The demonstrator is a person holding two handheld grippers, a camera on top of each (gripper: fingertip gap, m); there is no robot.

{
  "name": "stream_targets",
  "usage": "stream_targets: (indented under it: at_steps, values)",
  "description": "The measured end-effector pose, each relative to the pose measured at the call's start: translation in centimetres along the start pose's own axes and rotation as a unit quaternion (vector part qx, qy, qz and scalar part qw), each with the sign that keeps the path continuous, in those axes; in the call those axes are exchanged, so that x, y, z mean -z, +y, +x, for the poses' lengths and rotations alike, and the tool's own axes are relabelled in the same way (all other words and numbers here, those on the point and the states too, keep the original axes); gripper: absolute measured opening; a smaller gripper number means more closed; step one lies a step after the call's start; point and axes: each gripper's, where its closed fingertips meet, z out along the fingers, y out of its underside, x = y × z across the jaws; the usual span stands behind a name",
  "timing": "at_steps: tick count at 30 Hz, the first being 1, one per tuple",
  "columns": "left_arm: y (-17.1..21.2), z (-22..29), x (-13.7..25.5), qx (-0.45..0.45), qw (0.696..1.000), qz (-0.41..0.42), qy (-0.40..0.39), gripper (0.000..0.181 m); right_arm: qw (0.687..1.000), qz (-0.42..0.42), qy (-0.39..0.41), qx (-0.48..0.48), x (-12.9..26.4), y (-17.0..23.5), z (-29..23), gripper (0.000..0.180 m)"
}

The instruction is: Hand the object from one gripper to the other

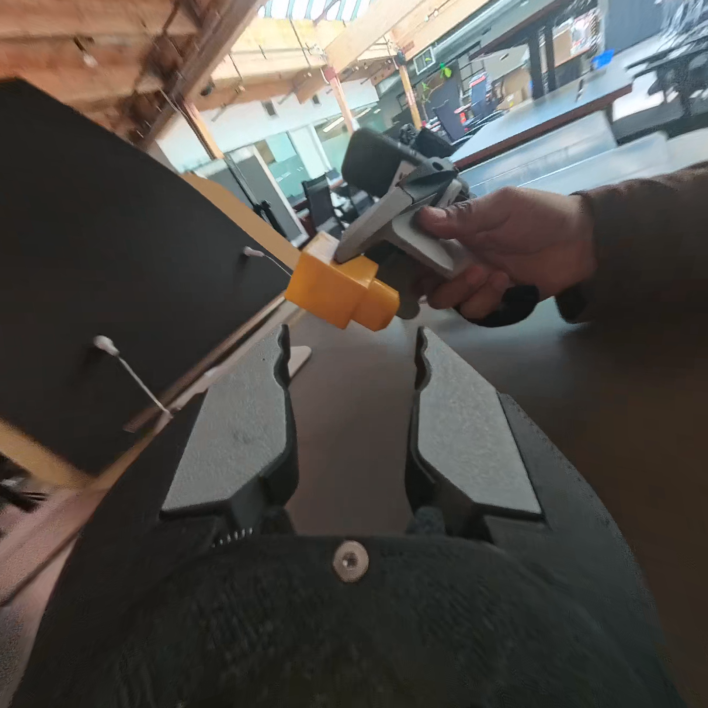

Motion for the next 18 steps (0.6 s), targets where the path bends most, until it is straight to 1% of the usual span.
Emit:
stream_targets:
  at_steps: [2,3,4,5,7,9,10,11,12,13,15,16,18]
  values:
    - [0.8,0.5,-0.2,0.068,0.997,-0.019,0.038,0.064,0.996,-0.007,0.054,0.067,0.3,-0.4,0.5,0.033]
    - [1.4,0.7,-0.3,0.099,0.993,-0.035,0.051,0.064,0.989,-0.015,0.09,0.116,0.5,-0.5,0.8,0.032]
    - [2.0,0.8,-0.4,0.127,0.989,-0.051,0.064,0.066,0.975,-0.03,0.131,0.177,0.7,-0.6,1.2,0.033]
    - [2.6,0.9,-0.5,0.151,0.984,-0.064,0.075,0.066,0.952,-0.05,0.173,0.246,1.0,-0.7,1.5,0.033]
    - [3.2,1.1,-0.4,0.191,0.974,-0.08,0.093,0.065,0.885,-0.087,0.246,0.385,1.4,-0.8,1.7,0.033]
    - [3.2,1.3,-0.3,0.221,0.965,-0.081,0.112,0.065,0.803,-0.126,0.298,0.501,1.6,-0.5,1.7,0.033]
    - [3.1,1.0,-0.3,0.233,0.963,-0.077,0.109,0.066,0.756,-0.138,0.335,0.545,1.9,-0.8,2.0,0.033]
    - [2.9,0.7,-0.2,0.247,0.961,-0.068,0.105,0.067,0.716,-0.144,0.359,0.581,2.0,-1.0,2.2,0.033]
    - [2.7,0.3,-0.1,0.264,0.957,-0.059,0.099,0.068,0.69,-0.149,0.368,0.606,1.8,-0.9,2.2,0.033]
    - [2.5,0.0,-0.1,0.284,0.953,-0.05,0.096,0.073,0.677,-0.157,0.367,0.619,1.4,-0.5,2.3,0.033]
    - [1.9,-0.5,0.0,0.327,0.939,-0.03,0.101,0.079,0.666,-0.179,0.355,0.632,0.6,0.6,2.5,0.033]
    - [1.6,-0.9,0.1,0.35,0.931,-0.017,0.102,0.082,0.65,-0.188,0.355,0.645,0.3,0.9,2.5,0.033]
    - [0.9,-1.5,0.3,0.391,0.914,0.01,0.109,0.081,0.6,-0.203,0.366,0.681,-0.1,1.1,2.7,0.033]
